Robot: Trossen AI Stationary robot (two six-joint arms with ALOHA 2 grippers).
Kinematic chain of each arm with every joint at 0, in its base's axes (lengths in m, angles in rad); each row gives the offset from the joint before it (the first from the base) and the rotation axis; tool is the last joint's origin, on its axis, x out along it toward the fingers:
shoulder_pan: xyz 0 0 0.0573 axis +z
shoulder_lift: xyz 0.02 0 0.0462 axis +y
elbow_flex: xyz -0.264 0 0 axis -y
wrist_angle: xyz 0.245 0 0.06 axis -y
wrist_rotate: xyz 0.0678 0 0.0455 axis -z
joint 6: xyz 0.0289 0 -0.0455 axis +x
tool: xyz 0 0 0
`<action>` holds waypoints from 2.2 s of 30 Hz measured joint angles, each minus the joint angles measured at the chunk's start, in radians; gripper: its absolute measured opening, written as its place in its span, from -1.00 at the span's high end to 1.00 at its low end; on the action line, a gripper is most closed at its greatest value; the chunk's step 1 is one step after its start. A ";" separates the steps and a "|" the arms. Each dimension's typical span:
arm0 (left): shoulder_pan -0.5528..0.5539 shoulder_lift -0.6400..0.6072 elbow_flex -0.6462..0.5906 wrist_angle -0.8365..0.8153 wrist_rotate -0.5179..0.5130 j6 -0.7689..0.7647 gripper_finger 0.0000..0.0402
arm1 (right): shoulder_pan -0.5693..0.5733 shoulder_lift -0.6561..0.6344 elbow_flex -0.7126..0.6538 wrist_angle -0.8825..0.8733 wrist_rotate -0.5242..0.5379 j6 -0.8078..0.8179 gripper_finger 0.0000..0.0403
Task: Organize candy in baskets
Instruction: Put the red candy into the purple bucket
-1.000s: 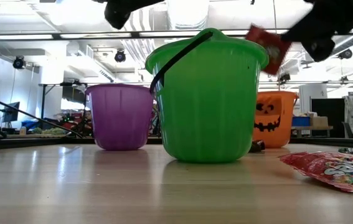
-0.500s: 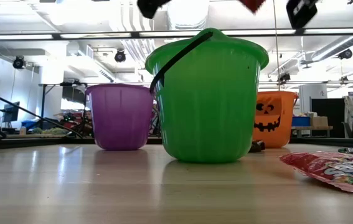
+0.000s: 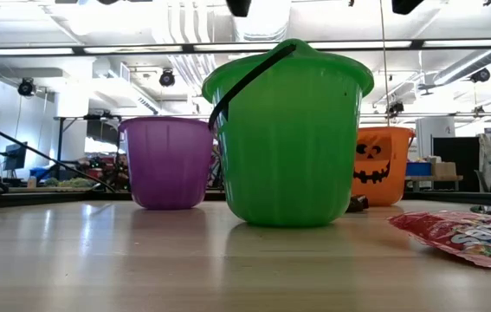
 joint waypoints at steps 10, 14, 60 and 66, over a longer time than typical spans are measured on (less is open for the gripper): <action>0.001 0.049 0.060 0.003 0.002 0.034 0.18 | 0.000 0.008 0.000 0.002 0.063 -0.021 0.96; 0.002 0.054 0.065 0.003 0.000 0.035 0.70 | 0.000 0.008 0.000 0.002 0.065 -0.034 0.96; 0.248 -0.475 0.064 -1.320 -0.283 -0.280 1.00 | -0.007 -0.043 0.000 -0.122 0.273 0.141 -0.40; 0.333 -0.440 0.064 -1.364 -0.212 -0.263 1.00 | -0.007 -0.031 0.000 -0.122 0.273 0.154 -0.40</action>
